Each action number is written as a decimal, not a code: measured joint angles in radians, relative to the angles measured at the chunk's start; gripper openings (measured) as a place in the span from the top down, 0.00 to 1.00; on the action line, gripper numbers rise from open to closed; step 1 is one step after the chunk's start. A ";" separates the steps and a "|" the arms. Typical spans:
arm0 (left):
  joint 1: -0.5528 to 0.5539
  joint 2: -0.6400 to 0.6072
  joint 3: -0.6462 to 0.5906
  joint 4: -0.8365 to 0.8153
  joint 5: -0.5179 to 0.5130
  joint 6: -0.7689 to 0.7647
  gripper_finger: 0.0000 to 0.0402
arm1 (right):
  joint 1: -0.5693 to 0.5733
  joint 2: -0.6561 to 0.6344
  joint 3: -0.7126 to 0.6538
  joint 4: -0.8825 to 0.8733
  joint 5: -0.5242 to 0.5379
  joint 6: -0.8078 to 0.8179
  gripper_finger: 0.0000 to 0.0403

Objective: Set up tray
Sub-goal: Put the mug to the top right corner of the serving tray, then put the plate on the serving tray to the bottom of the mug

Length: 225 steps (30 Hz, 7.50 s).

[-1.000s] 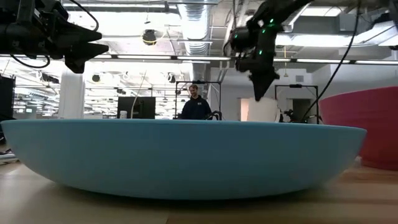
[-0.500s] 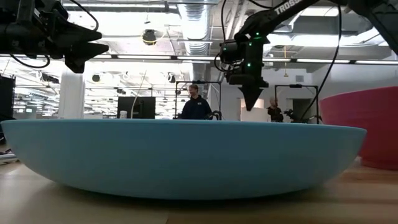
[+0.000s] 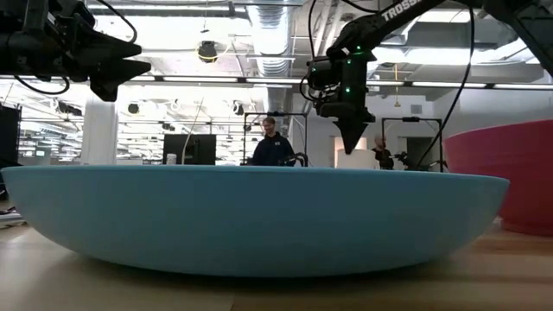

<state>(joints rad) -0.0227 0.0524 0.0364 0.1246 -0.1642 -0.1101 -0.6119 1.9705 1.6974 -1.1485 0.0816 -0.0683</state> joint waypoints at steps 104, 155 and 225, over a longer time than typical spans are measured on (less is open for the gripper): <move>0.000 0.000 0.000 -0.065 0.108 -0.025 0.53 | 0.778 -0.067 -0.417 0.460 -0.216 0.728 0.71; 0.000 0.006 -0.001 -0.059 0.105 -0.034 0.53 | 0.659 0.039 -0.081 0.218 -0.228 0.467 1.00; 0.000 0.006 0.000 -0.067 0.105 -0.033 0.53 | 0.347 0.045 0.016 0.207 -0.112 0.112 0.87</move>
<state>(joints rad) -0.0231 0.0582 0.0364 0.0578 -0.0591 -0.1434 -0.2650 2.0155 1.7138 -0.9419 -0.0304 0.0442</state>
